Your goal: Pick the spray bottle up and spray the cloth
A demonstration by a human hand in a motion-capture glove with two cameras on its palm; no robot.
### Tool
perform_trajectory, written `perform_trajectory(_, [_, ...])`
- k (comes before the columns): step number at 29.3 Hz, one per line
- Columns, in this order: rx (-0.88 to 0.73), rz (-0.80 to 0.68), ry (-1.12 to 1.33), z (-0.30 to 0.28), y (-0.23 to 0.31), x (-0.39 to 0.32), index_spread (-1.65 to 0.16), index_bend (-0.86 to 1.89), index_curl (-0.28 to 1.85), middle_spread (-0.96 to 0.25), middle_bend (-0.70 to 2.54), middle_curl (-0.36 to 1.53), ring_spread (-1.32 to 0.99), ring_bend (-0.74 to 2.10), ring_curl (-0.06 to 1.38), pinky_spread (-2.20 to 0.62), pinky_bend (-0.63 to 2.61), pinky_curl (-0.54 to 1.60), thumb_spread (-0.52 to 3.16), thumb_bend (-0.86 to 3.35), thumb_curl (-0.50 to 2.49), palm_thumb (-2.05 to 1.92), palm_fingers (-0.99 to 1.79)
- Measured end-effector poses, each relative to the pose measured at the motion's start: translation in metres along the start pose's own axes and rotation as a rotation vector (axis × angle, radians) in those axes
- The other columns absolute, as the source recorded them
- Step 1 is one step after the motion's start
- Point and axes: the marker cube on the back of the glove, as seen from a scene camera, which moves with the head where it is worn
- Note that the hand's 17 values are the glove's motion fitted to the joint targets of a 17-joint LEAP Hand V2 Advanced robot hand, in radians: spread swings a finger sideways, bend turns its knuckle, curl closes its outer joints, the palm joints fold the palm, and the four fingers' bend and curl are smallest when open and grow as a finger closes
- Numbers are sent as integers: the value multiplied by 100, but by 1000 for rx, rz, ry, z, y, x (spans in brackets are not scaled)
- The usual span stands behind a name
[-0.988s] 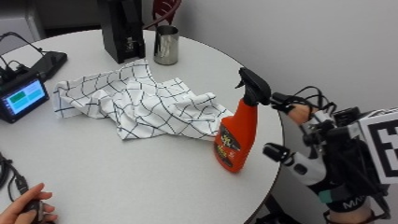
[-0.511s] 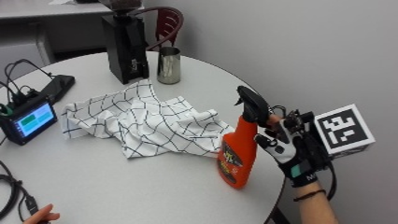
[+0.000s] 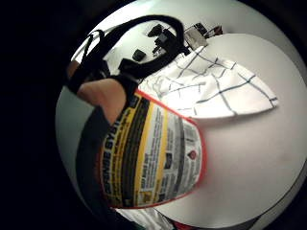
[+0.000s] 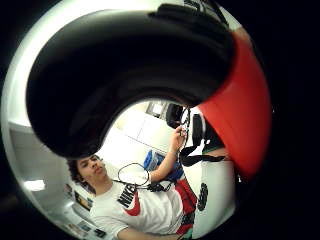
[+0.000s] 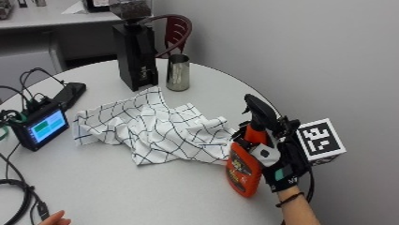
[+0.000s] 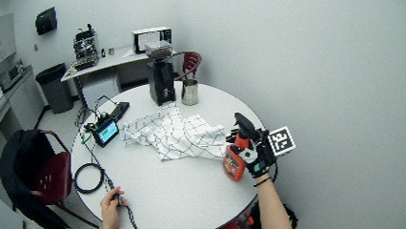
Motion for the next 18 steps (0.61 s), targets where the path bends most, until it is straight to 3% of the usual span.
perform_trajectory(7, [62,65,44,-13,3,2,-26,13,28,-12,45,43,-9,46,37,25,16,30,88,6,45,96,108])
perform_trajectory(18, [-149,195,181,-29,-74,-67,-21,11,29,-12,44,45,-9,51,39,25,21,32,79,0,52,98,112])
